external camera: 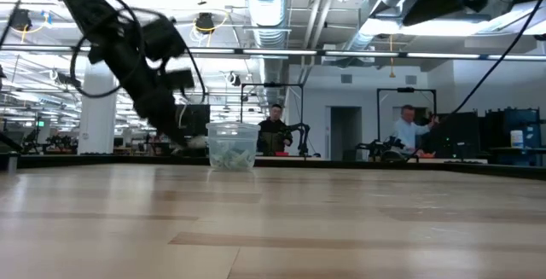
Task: Pick and place Stevia / Truvia into bins
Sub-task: Put the stevia packet into the top transparent container
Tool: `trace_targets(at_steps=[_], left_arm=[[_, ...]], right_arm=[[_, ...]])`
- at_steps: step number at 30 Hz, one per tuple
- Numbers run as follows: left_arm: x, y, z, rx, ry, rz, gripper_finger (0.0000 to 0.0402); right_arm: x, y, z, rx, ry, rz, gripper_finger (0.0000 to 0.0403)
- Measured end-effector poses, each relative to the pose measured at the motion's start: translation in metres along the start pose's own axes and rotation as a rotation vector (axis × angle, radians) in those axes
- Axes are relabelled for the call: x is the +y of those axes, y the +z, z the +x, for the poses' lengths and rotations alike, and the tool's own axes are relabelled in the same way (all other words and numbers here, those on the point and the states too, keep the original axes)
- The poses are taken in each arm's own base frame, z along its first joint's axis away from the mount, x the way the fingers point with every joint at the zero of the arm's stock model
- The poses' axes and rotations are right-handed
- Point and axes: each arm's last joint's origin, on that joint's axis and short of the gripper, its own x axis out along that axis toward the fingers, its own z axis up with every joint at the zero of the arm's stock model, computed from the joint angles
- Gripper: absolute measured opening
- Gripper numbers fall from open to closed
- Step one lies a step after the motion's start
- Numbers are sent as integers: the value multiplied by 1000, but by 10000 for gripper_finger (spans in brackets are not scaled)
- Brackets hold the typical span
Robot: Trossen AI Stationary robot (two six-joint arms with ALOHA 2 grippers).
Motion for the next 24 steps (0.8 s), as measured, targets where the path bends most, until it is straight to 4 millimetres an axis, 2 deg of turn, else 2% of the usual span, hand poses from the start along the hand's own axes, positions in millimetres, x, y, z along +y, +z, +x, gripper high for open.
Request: trace_targets(at_steps=[8, 13, 16, 19, 24], left_arm=[[0, 29, -56, -249, 31, -3, 2], [0, 43, -82, -311, 34, 1, 1], [0, 47, -87, -325, 35, 4, 1], [0, 51, -84, -357, -2, 18, 0], [5, 62, -64, -421, -84, 9, 0]], right_arm=[[-13, -15, -32, -48, 32, 54, 1], [-15, -20, -51, -125, 164, 158, 0], [-8, -23, -51, -145, 271, 198, 0], [3, -22, -42, -166, 389, 193, 0], [10, 10, -29, -381, 655, 88, 0]])
